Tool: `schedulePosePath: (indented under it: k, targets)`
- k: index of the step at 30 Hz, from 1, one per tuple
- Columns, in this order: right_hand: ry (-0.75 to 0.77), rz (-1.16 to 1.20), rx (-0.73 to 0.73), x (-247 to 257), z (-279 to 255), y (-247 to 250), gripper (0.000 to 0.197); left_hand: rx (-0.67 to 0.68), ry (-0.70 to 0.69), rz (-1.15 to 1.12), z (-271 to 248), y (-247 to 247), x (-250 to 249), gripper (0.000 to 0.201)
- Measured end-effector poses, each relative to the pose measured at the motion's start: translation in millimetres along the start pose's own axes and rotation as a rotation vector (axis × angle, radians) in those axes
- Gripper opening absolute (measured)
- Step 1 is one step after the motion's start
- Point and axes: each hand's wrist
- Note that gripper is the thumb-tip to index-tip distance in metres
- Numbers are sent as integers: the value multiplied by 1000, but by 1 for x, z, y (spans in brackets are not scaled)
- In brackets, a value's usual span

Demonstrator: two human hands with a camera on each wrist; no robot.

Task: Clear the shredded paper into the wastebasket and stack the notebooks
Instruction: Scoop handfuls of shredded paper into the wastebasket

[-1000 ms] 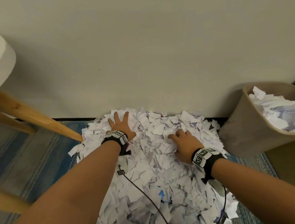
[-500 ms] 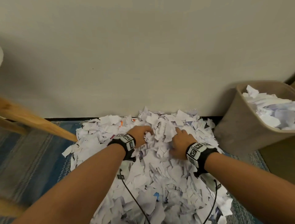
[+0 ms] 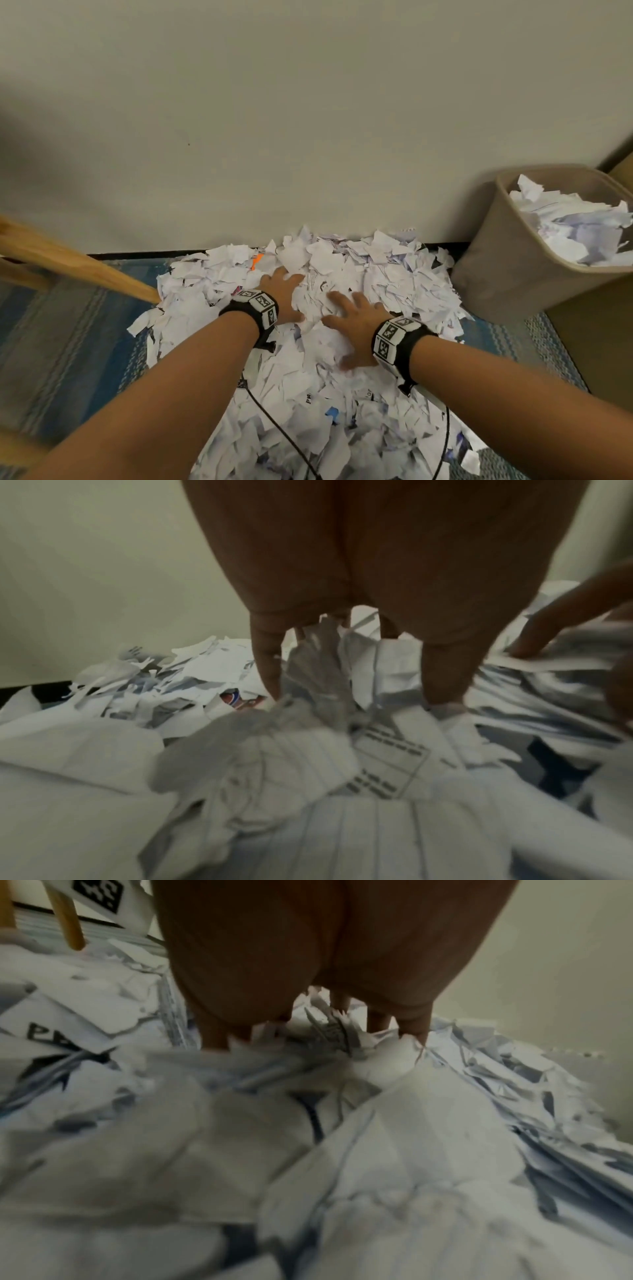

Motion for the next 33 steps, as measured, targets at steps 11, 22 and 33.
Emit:
schedulePosePath:
  k: [11,22,33]
  targets:
    - [-86,219,-153,-26,-8,26,32,-59,-24,-16,-8,24,-1,37]
    - [-10,141,61,-12,-32,2,108,249,4,172,-28,-3,16,126]
    - [-37,-28,42,-6,-22,-10,90,176,-120,247,-24,-12,10,77]
Point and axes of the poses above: each hand's wrist, its own z-axis towards the middle knuckle, its own y-axis out of the back of the hand, x = y × z, and after that the axes turned 2 degrees about y, right-handed
